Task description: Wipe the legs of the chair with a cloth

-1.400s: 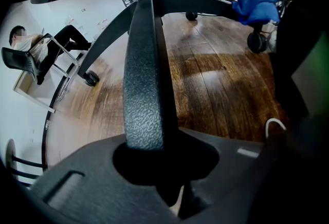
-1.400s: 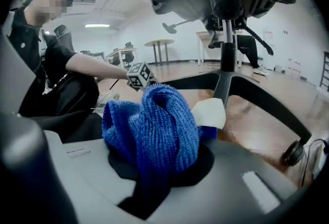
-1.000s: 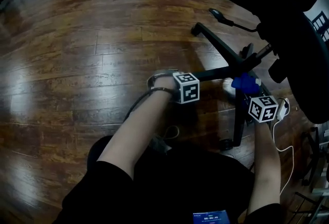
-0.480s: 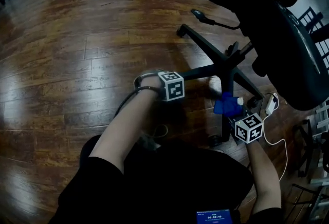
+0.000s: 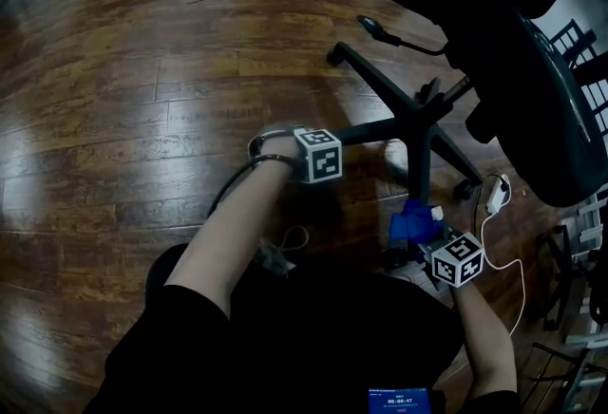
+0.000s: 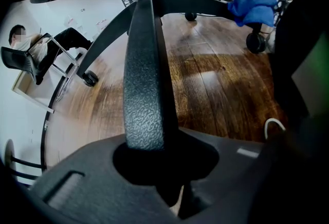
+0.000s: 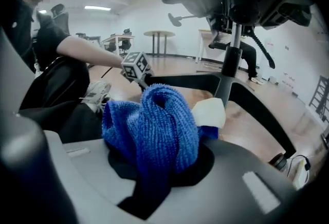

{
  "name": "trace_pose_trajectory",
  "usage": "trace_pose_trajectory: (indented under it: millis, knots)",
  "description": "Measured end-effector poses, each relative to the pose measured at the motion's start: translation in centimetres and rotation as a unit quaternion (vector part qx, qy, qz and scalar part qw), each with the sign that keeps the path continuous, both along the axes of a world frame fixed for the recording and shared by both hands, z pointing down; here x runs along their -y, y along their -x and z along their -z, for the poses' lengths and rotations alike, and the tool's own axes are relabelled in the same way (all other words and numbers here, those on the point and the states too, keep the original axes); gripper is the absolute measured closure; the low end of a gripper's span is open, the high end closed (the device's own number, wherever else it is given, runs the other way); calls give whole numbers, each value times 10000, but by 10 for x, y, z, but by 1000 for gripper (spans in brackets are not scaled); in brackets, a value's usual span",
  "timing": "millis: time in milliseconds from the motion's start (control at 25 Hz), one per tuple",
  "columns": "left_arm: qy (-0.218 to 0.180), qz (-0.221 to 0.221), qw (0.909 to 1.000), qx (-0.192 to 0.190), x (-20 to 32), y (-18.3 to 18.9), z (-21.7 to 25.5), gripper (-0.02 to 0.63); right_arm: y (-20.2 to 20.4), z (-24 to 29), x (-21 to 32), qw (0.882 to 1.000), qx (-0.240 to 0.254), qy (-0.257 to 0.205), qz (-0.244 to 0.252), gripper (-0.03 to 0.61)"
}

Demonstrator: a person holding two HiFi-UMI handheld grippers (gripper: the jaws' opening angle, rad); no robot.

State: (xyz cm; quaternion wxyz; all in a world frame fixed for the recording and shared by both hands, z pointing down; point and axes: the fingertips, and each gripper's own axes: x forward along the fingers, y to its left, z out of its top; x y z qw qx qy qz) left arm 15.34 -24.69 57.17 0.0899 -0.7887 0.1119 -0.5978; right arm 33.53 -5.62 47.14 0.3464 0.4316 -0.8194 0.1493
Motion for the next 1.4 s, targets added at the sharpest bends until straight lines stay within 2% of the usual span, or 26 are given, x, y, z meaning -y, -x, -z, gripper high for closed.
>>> trace_pose_trajectory:
  millis: [160, 320, 480, 640, 760, 840, 960, 1160, 1280, 1400]
  knots:
    - [65, 1, 10000, -29, -1, 0, 1, 538, -14, 21, 82, 9985, -181, -411, -303, 500]
    - [96, -70, 9999, -60, -4, -4, 2, 538, -33, 51, 159, 9902, -141, -1022, -945, 499]
    - [93, -86, 9999, -25, -2, -2, 3, 538, -32, 60, 188, 9867, -388, -1185, -1048, 497]
    - [126, -105, 9999, -54, -3, -2, 2, 538, -26, 52, 172, 9863, -632, -1216, -913, 496]
    - [98, -106, 9999, -53, -3, -1, 1, 538, -17, 38, 143, 9906, -814, -928, -595, 497]
    - [74, -98, 9999, -39, -3, 0, 0, 538, -10, 29, 114, 9946, -659, -713, -363, 496]
    - [73, -78, 9999, -34, -2, 1, -1, 538, -3, 18, 58, 9988, -160, -454, -88, 497]
    - [44, -35, 10000, -31, -1, 1, -1, 538, 9, -1, -34, 9980, 503, 105, 356, 497]
    - [1, 11, 10000, -47, 0, 1, -1, 538, 9, -1, -41, 9972, 647, 168, 322, 497]
    - [5, 8, 10000, -53, -1, -1, 0, 538, 4, -1, -21, 9989, 327, 83, 328, 499]
